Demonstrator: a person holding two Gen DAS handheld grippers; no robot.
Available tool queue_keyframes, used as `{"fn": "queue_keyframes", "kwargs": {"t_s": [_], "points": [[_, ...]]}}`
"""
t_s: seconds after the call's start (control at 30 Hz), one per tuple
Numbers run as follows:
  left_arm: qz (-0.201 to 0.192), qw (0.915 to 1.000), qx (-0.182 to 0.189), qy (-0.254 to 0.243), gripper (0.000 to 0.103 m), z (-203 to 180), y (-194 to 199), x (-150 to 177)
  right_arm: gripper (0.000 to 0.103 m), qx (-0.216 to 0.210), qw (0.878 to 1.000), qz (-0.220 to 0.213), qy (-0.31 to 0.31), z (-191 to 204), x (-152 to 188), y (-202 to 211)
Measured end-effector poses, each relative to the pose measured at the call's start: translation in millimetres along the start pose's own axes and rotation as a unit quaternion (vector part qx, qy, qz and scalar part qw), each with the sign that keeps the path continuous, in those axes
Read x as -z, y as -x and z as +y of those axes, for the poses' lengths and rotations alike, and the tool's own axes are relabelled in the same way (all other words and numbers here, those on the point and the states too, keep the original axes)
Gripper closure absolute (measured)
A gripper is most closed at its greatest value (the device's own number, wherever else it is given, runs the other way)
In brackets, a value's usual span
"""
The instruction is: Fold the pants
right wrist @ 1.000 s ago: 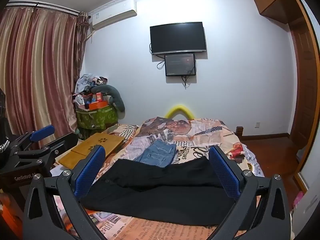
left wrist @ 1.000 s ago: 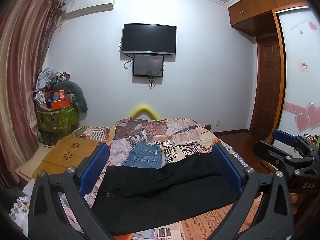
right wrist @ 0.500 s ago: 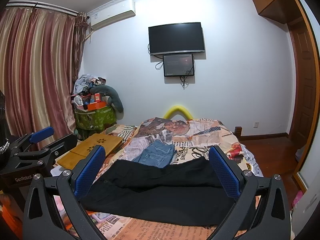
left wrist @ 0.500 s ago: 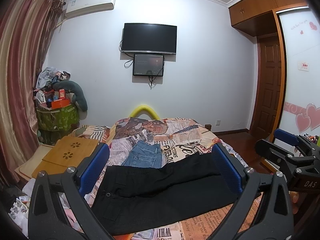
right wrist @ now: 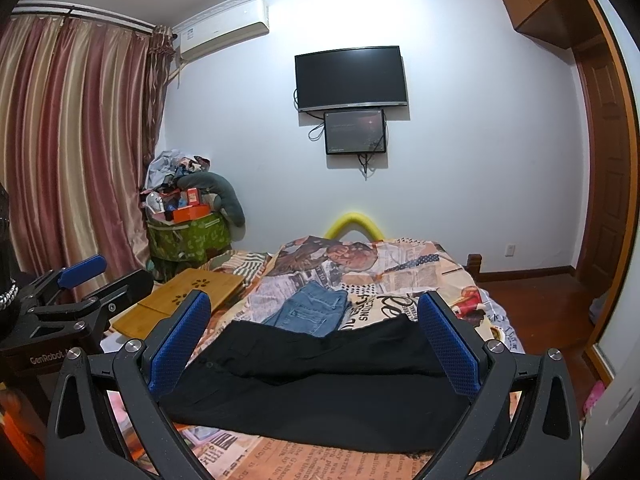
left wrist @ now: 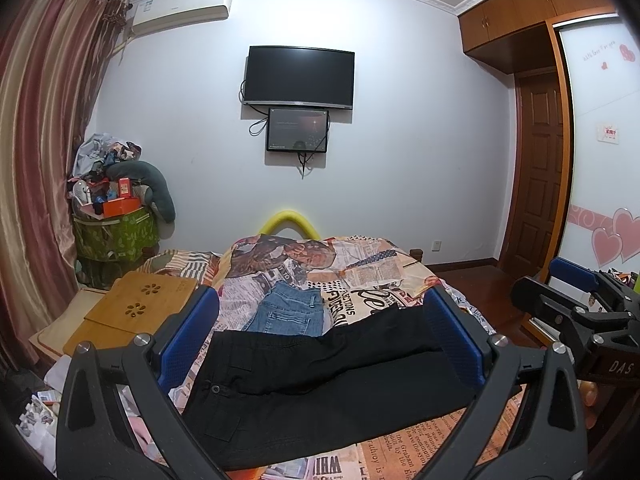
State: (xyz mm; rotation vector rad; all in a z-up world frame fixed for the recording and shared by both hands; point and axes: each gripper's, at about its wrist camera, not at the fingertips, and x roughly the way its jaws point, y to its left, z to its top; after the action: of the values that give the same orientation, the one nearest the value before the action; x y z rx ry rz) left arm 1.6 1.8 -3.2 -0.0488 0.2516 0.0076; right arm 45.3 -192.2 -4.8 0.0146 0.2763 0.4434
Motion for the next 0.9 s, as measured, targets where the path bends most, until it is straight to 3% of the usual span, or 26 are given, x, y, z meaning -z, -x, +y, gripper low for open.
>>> {"fn": "queue_keyframes", "kwargs": {"t_s": [0.9], "points": [[0.001, 1.0000, 0.001, 0.009, 0.000, -1.1, -2.0, -2.9, 0.000, 0.002, 1.000, -0.003, 0.002, -4.6, -3.1, 0.4]]}}
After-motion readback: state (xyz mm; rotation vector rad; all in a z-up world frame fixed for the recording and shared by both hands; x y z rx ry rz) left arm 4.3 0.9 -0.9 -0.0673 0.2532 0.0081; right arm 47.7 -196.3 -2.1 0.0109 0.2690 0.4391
